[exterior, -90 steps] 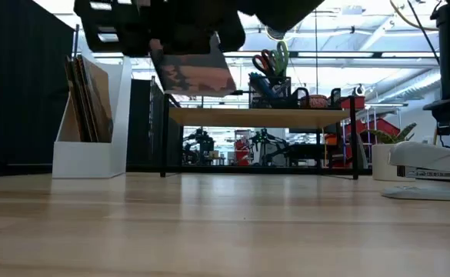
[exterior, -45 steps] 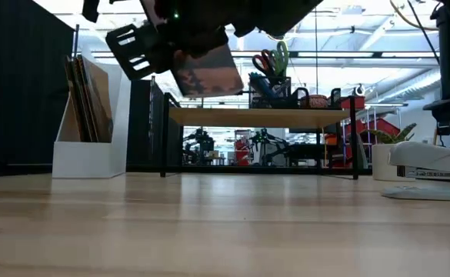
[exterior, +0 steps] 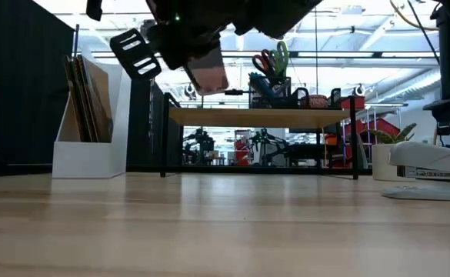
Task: Stock shelves
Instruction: Put the purple brown book into the white book organizer
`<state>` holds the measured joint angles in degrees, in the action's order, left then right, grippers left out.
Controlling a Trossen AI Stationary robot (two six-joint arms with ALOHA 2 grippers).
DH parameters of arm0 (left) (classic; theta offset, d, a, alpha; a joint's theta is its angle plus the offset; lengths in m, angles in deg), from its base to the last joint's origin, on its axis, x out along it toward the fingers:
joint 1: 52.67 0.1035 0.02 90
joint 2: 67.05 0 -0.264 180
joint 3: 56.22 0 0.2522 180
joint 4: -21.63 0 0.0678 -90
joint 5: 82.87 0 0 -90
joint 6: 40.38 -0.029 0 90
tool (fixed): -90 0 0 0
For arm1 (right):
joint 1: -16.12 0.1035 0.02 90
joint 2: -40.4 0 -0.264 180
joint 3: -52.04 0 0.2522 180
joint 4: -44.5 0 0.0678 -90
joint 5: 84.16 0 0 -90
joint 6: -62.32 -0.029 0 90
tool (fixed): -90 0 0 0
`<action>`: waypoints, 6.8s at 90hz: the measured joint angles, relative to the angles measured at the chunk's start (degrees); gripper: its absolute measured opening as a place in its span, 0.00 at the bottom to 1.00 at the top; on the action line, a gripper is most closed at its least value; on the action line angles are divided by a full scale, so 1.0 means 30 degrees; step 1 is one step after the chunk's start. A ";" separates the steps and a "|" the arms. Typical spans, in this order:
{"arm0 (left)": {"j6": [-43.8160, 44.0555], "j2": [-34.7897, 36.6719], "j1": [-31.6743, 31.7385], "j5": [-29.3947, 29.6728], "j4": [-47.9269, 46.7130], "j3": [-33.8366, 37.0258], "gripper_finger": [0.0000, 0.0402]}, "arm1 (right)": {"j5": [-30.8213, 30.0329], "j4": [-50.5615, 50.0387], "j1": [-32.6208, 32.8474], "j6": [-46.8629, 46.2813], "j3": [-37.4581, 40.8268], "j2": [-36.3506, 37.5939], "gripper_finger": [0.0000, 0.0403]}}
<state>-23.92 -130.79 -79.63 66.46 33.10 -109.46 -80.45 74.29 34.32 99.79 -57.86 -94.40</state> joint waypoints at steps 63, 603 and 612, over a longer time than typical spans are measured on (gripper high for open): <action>-0.2589 0.0199 -0.0341 -0.0409 -0.0118 -0.0007 0.36 | -0.0267 0.0778 0.1715 -0.0435 0.0000 0.0016 0.00; -1.0596 0.8328 -0.8558 0.5807 -0.3468 -0.0007 0.58 | 1.5041 -0.8814 -0.5135 -1.0438 -1.1909 -0.8879 0.00; -1.0589 0.8281 -0.8558 0.5807 -0.3498 -0.0007 0.58 | 1.4645 -0.9238 -0.5115 -1.1101 -1.1941 -0.8858 0.00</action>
<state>-55.69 -105.95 -105.31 83.88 22.61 -109.49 -36.51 46.58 18.97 66.49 -93.68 -120.98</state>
